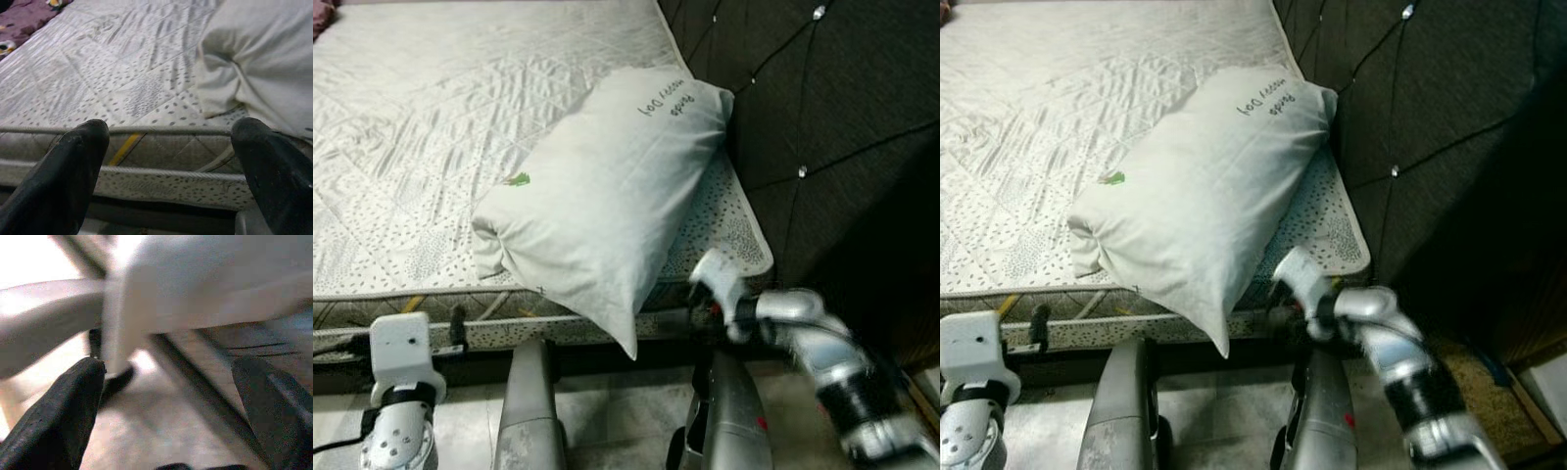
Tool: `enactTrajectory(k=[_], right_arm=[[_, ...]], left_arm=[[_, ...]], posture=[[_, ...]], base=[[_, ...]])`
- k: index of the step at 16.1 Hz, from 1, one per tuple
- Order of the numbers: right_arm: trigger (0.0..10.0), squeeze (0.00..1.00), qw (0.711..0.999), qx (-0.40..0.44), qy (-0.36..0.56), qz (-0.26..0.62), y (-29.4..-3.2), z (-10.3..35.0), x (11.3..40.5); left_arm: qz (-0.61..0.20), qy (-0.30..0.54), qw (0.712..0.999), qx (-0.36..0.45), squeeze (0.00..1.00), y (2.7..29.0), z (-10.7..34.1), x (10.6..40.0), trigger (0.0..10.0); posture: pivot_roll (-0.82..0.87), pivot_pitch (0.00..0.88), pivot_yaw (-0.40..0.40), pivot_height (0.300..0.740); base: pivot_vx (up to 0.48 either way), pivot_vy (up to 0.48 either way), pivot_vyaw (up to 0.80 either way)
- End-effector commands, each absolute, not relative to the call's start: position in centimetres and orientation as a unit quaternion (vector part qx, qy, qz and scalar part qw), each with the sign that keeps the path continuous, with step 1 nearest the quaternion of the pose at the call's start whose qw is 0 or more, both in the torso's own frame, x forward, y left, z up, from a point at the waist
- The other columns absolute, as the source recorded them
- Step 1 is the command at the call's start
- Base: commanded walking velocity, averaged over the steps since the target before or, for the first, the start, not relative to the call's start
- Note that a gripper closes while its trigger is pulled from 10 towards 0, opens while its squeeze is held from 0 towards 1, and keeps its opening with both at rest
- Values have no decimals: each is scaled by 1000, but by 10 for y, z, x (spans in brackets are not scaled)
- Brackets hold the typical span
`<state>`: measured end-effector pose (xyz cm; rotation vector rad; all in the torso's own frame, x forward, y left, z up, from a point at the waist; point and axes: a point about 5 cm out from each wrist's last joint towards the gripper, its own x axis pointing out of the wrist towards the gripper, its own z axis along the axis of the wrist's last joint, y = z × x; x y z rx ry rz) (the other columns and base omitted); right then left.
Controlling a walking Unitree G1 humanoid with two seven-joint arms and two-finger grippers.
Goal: Clean up the room
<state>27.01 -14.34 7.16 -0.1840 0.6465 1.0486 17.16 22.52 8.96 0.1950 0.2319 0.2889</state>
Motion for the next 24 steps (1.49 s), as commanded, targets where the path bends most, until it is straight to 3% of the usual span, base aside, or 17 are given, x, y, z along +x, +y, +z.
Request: enactTrajectory(k=[1, 3, 5, 7, 14, 18, 19, 20, 21, 24], right_arm=[[10000, 0, 800, -74, 300, 514, -137, 77, 264], [10000, 0, 800, -50, 304, 515, -128, 78, 256], [10000, 0, 820, -28, 292, 491, -115, 81, 257], [10000, 0, 864, -1, 269, 426, -98, 88, 266], [10000, 0, 935, -16, 240, 258, -92, 84, 276], [10000, 0, 931, 16, 260, 254, -78, 81, 277], [10000, 0, 916, 36, 276, 288, -69, 79, 276], [9216, 0, 906, 53, 282, 309, -61, 79, 277], [157, 0, 907, 65, 279, 310, -53, 80, 283], [0, 0, 919, 74, 255, 292, -26, 87, 305]], left_arm=[[141, 119, 978, 99, 0, 227, 91, 170, 10000], [137, 119, 978, 99, 0, 228, 91, 172, 10000], [134, 117, 979, 100, 0, 228, 92, 175, 10000], [134, 112, 980, 100, 0, 227, 93, 179, 10000], [136, 109, 980, 92, 0, 224, 93, 182, 10000], [132, 103, 982, 87, 0, 219, 94, 187, 10000], [133, 101, 982, 87, 0, 220, 95, 189, 10000], [133, 100, 982, 86, 0, 220, 95, 190, 10000], [133, 99, 982, 87, 0, 220, 95, 190, 10000], [134, 96, 982, 88, 0, 220, 97, 189, 10000]], posture=[[83, 77, -7, 535], [80, 76, -5, 535], [78, 74, -5, 535], [78, 72, -4, 535], [78, 63, -14, 535], [79, 55, -18, 535], [81, 51, -20, 535], [82, 50, -22, 535], [83, 50, -21, 535], [116, 49, -27, 535]], base=[[0, 0, 0], [0, 0, 0], [0, 0, 0], [0, 0, 0], [0, 0, 0], [0, 0, 0], [0, 0, 0], [0, 0, 0], [0, 0, 0], [0, 0, 0]])
